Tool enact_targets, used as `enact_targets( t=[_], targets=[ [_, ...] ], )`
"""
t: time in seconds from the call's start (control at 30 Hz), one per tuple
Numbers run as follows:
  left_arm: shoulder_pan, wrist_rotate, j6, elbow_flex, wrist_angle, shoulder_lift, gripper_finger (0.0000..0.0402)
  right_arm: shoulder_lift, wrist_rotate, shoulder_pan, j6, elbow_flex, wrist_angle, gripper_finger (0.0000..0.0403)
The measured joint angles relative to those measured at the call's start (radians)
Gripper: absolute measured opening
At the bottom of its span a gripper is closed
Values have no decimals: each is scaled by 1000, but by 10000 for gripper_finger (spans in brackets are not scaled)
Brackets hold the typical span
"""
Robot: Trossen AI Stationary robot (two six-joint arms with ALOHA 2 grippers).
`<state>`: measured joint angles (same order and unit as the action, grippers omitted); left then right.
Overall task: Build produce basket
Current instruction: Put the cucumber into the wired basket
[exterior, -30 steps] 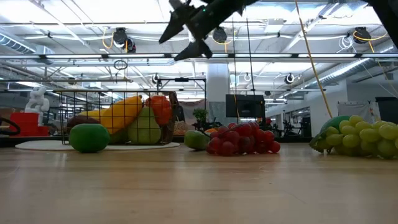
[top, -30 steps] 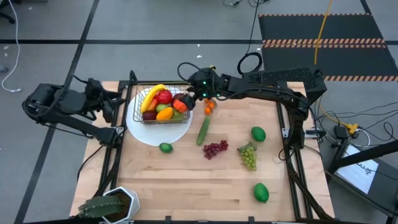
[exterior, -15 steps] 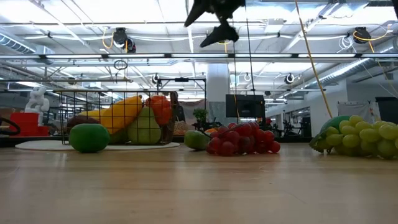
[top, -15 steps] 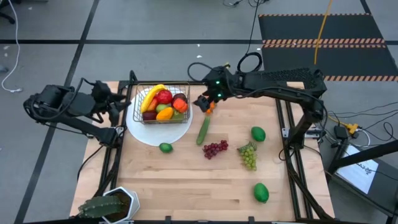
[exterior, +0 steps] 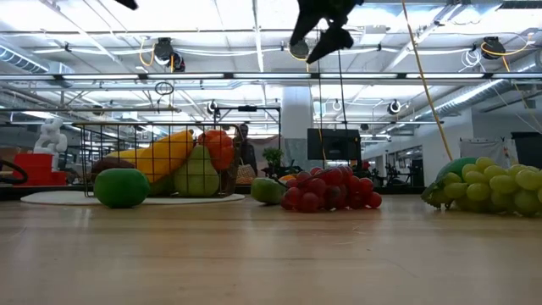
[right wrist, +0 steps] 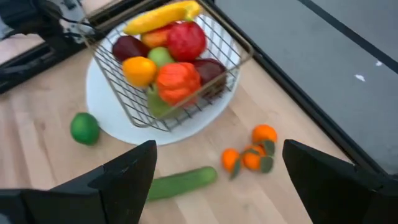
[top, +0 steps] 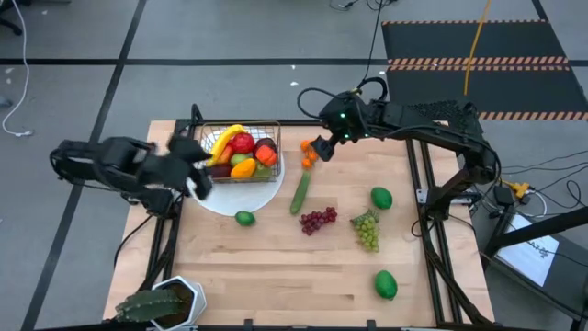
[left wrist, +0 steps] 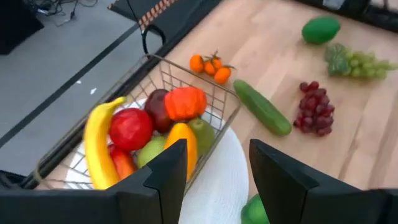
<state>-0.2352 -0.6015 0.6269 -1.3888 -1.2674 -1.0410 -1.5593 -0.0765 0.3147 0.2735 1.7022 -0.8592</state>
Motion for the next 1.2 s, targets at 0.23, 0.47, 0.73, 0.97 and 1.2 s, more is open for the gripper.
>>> enact_targets(
  t=[0.23, 0.47, 0.73, 0.97, 1.2],
  targets=[
    [0, 32, -20, 0, 188, -146, 172, 112, 3, 2, 44, -143, -11, 341],
    [5, 32, -89, 0, 451, -283, 173, 305, 68, -2, 28, -353, -8, 341],
    [3, 28, -112, 0, 701, -483, 249, 556, 117, 0, -73, -549, -3, 341],
    [13, 39, 41, 0, 722, -637, 340, 703, 159, 0, -57, -617, 13, 341],
    [23, 53, 99, 0, 755, -777, 328, 742, 159, 0, -138, -632, 48, 341]
  ],
)
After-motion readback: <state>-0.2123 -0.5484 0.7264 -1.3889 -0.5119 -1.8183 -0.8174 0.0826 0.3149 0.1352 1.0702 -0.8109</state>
